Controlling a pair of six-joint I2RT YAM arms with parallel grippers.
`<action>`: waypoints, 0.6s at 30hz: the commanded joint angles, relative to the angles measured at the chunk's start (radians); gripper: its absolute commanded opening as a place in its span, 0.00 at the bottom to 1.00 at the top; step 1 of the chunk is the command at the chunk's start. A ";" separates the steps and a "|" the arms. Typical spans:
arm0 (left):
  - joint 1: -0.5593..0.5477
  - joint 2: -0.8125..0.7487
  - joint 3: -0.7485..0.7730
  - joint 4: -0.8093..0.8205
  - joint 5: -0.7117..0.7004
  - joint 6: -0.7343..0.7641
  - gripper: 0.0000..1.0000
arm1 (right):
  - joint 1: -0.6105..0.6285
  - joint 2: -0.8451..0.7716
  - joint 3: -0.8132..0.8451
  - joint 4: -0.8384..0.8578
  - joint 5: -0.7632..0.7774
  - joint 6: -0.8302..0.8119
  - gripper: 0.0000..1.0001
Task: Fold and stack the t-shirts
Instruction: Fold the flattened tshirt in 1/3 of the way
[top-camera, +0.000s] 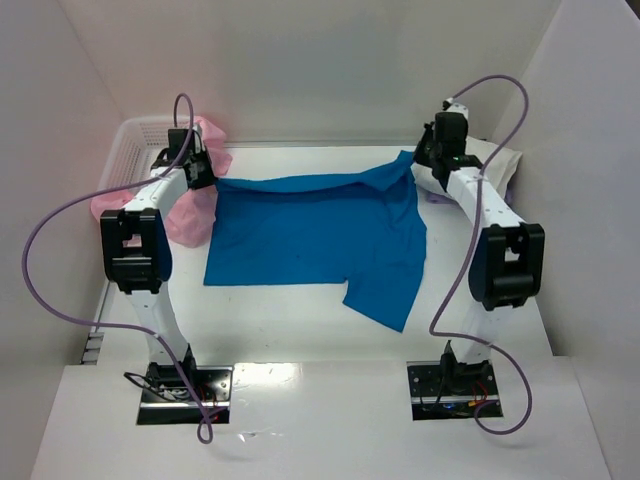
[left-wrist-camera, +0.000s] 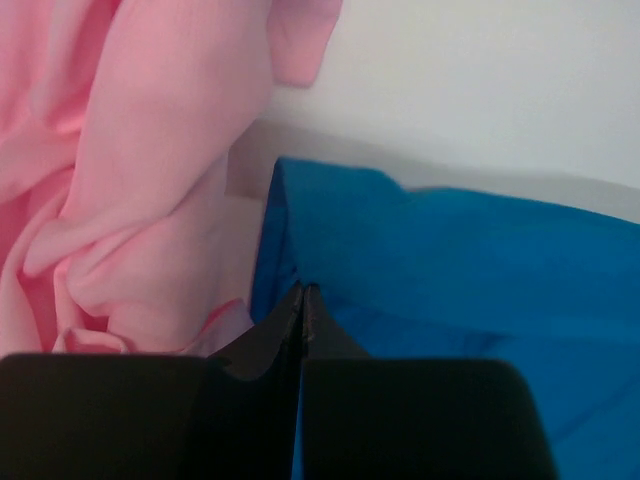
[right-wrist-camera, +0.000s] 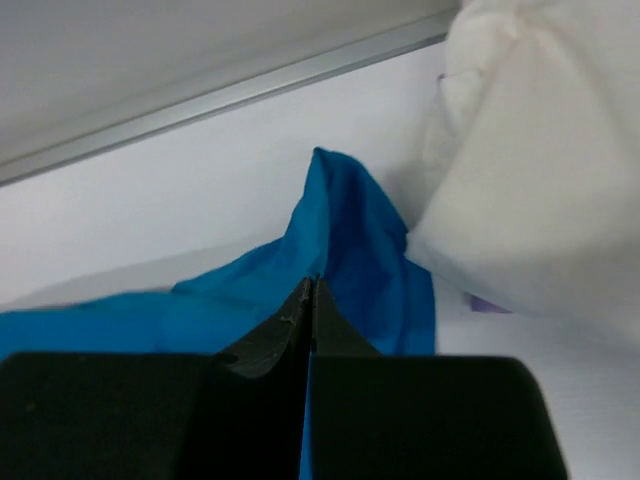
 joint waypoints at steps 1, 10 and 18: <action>0.020 -0.033 -0.051 0.014 0.038 0.018 0.00 | -0.056 -0.148 -0.064 0.060 0.011 0.019 0.00; 0.029 -0.074 -0.104 0.003 0.047 0.038 0.00 | -0.067 -0.270 -0.233 0.026 -0.053 0.030 0.00; 0.029 -0.125 -0.178 -0.026 0.060 0.038 0.00 | -0.067 -0.321 -0.425 0.017 -0.087 0.065 0.00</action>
